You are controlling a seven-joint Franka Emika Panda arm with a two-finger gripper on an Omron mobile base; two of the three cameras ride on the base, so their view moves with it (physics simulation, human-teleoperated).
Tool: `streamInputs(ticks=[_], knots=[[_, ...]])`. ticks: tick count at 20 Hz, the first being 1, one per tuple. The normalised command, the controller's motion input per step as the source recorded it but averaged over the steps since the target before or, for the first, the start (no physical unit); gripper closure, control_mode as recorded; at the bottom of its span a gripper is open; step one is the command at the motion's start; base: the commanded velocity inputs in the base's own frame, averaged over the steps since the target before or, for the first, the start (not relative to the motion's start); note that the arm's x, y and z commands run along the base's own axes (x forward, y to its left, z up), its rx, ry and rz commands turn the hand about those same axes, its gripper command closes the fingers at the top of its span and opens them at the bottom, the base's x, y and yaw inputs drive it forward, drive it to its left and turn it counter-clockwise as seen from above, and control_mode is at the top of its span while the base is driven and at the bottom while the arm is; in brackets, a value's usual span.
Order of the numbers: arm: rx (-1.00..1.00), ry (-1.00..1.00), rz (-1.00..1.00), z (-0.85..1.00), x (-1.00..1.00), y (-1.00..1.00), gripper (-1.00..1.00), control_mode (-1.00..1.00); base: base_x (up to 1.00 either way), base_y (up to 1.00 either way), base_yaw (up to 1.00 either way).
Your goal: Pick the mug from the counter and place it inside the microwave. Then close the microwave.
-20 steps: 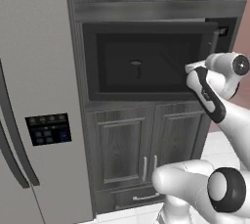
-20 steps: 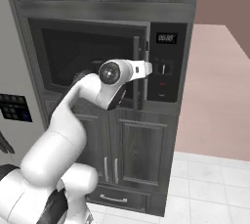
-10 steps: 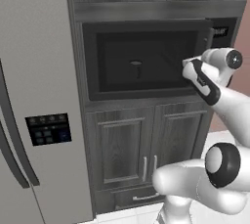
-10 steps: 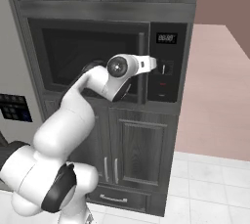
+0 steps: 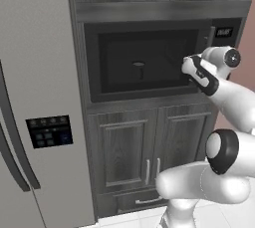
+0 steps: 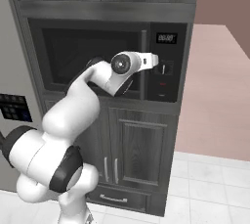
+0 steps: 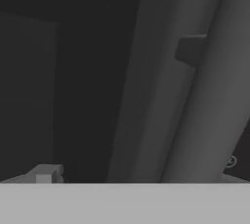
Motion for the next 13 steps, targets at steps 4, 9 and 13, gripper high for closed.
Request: streamInputs(ticks=[4,9,13], knots=[[0.00,0.00,0.00,0.00,0.50,0.00,-1.00,-1.00,0.00,0.00,0.00],[0.00,0.00,0.00,0.00,0.46,0.00,-1.00,-1.00,0.00,0.00,0.00],[0.00,0.00,0.00,0.00,0.42,0.00,-1.00,-1.00,0.00,0.00,0.00]])
